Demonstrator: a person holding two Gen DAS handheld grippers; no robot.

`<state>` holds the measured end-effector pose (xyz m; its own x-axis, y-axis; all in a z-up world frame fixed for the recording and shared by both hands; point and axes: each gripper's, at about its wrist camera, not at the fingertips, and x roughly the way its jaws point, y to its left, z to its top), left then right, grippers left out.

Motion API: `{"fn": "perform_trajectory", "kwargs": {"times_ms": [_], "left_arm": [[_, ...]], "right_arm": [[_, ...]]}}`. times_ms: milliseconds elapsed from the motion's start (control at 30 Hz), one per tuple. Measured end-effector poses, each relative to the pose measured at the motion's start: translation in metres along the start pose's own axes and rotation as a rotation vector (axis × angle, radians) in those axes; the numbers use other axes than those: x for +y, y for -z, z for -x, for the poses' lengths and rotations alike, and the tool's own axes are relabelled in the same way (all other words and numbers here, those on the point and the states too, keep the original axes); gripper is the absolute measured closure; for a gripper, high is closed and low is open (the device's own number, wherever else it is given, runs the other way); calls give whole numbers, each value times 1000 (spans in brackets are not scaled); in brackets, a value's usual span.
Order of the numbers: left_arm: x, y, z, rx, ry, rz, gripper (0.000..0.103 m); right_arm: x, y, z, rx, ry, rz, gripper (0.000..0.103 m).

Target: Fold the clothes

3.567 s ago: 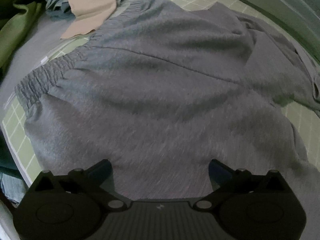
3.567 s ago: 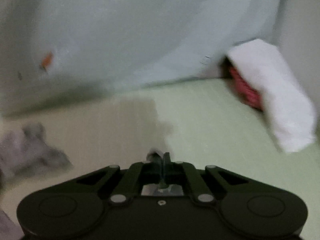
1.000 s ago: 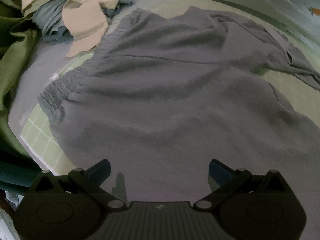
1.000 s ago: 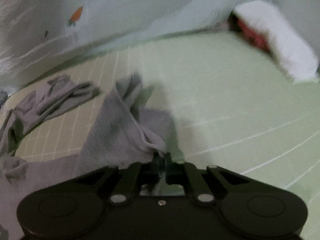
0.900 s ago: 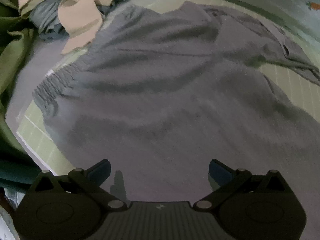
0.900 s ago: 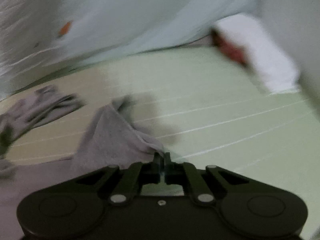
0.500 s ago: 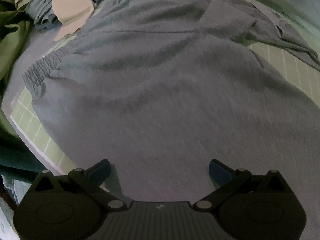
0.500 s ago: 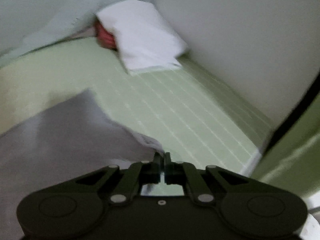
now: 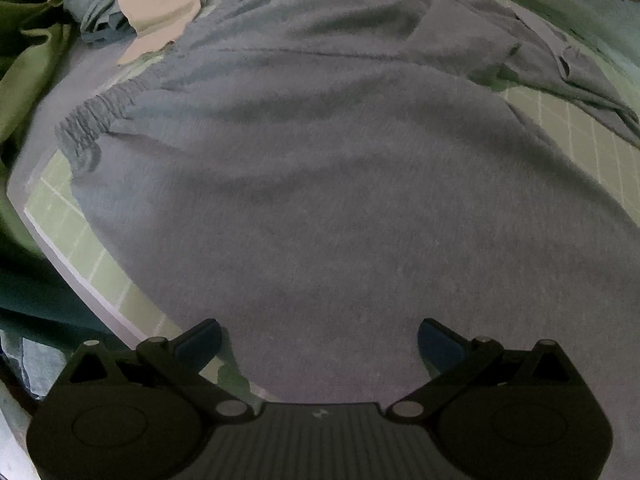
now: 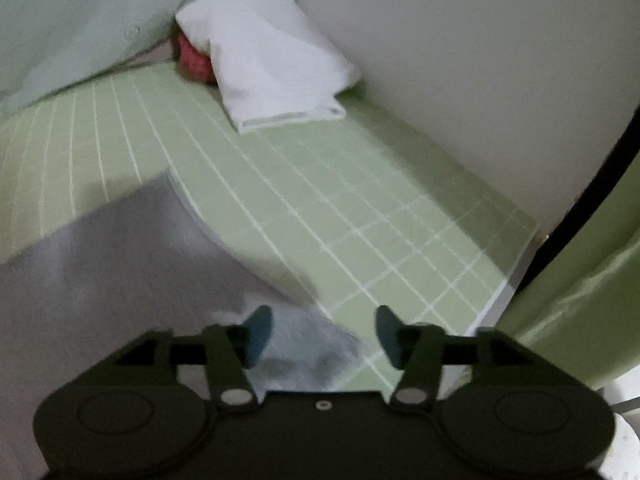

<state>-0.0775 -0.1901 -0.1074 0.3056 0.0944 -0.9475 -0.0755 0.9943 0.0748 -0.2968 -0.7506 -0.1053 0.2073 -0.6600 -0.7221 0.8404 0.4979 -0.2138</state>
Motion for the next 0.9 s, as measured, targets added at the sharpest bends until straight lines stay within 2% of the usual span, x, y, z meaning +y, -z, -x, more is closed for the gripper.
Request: {"fn": "perform_trajectory", "kwargs": {"times_ms": [100,133,400,500,567,700,833,900], "left_arm": [[8,-9,4,-23,-4,-9,0],[10,-13,5,-28,-7,-13,0],[42,-51,-8,-20,3,78,0],[44,-68,-21,-9,-5,87,0],[46,-79,-28,1,-6,95,0],[58,-98,-40,-6,10,185,0],[66,-123,-59,23,-5,266,0],[63,-135,-63,17,-24,251,0]], "right_arm": [[17,-8,11,-47,-26,4,4],[27,-11,13,-59,-53,19,0],[128,-26,37,-99,-285,140,0],[178,-32,45,-124,-404,215,0],[214,-39,46,-113,-451,276,0],[284,-54,49,-104,-550,381,0],[350,-66,48,-109,-604,478,0],[379,-68,53,-109,-601,513,0]]}}
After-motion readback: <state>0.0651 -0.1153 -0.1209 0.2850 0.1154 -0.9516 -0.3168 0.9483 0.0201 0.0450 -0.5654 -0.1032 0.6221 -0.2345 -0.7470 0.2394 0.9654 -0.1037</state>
